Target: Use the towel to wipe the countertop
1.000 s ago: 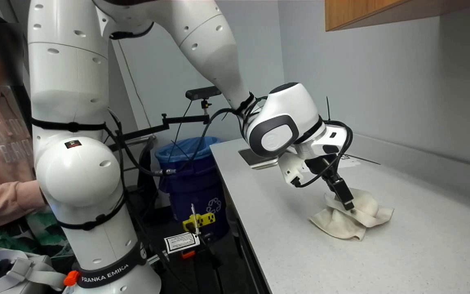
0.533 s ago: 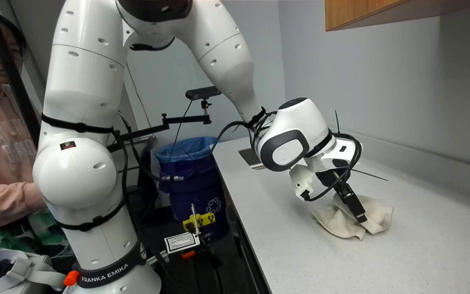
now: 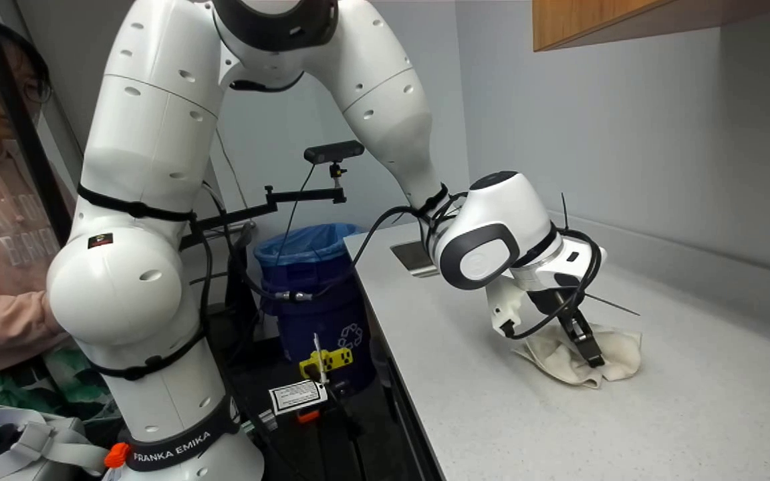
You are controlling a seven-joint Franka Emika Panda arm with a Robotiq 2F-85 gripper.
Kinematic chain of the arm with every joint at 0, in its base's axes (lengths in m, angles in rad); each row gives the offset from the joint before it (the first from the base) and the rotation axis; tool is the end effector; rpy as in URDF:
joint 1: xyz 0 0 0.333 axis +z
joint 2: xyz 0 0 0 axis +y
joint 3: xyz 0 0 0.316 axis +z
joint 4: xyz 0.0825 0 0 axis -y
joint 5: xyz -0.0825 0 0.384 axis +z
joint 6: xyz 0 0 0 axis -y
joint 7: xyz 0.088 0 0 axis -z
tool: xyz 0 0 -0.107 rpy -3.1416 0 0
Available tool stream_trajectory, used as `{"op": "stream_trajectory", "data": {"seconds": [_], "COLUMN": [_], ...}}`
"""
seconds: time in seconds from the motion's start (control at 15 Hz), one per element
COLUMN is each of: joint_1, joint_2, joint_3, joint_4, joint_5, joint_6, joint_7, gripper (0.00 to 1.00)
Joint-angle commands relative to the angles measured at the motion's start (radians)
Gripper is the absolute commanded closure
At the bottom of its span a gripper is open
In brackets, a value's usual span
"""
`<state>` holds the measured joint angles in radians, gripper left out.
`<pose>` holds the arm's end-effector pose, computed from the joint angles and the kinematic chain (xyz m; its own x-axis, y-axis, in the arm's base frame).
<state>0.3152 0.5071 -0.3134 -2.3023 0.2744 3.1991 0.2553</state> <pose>0.5524 -0.0268 0.1834 0.8059 -0.4155 0.4217 -0.4339 -0.8992 -0.0569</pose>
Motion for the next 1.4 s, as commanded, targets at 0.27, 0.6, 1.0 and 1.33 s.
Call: {"op": "stream_trajectory", "data": {"seconds": [0.27,0.6,1.0,1.33], "joint_1": [-0.091,-0.104,-0.088,-0.080], "joint_2": [0.011,0.018,0.026,0.024], "joint_3": [0.173,0.251,0.197,0.101], "joint_4": [0.047,0.059,0.043,0.013], "joint_5": [0.000,-0.007,-0.013,-0.013], "joint_6": [-0.019,-0.022,0.000,0.026], "joint_7": [0.046,0.037,0.034,0.038], "gripper": [0.97,0.97,0.97,0.97]}}
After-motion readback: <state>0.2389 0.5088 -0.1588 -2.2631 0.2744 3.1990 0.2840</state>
